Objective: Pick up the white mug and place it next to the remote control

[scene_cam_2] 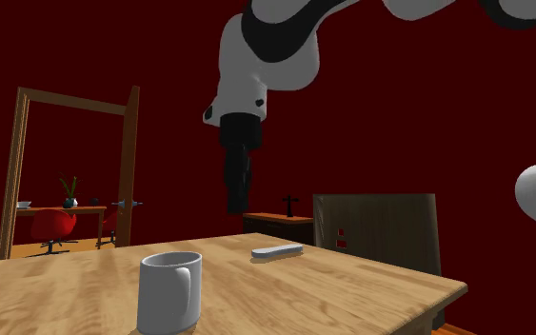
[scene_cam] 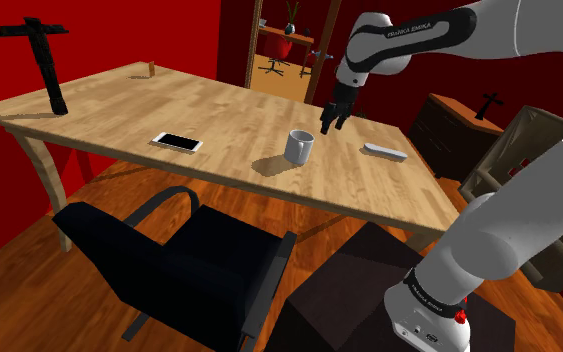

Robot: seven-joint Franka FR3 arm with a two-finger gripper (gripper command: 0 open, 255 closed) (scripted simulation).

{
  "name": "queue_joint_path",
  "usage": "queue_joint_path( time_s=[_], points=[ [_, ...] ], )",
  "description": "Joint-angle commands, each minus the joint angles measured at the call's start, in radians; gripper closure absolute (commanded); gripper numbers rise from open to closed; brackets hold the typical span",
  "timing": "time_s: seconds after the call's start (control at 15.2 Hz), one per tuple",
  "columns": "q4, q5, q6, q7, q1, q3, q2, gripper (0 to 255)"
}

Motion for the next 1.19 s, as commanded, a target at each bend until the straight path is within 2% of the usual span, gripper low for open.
queue_joint_path(
  time_s=[0.0, 0.66, 1.12],
  points=[
    [0.049, 0.017, 0.033, -0.039, -0.003, -0.016, 0.076, 0],
    [0.344, 0.137, 0.121, -0.207, -0.049, -0.038, 0.447, 0],
    [0.311, 0.155, 0.200, -0.218, -0.053, -0.030, 0.494, 0]
  ],
)
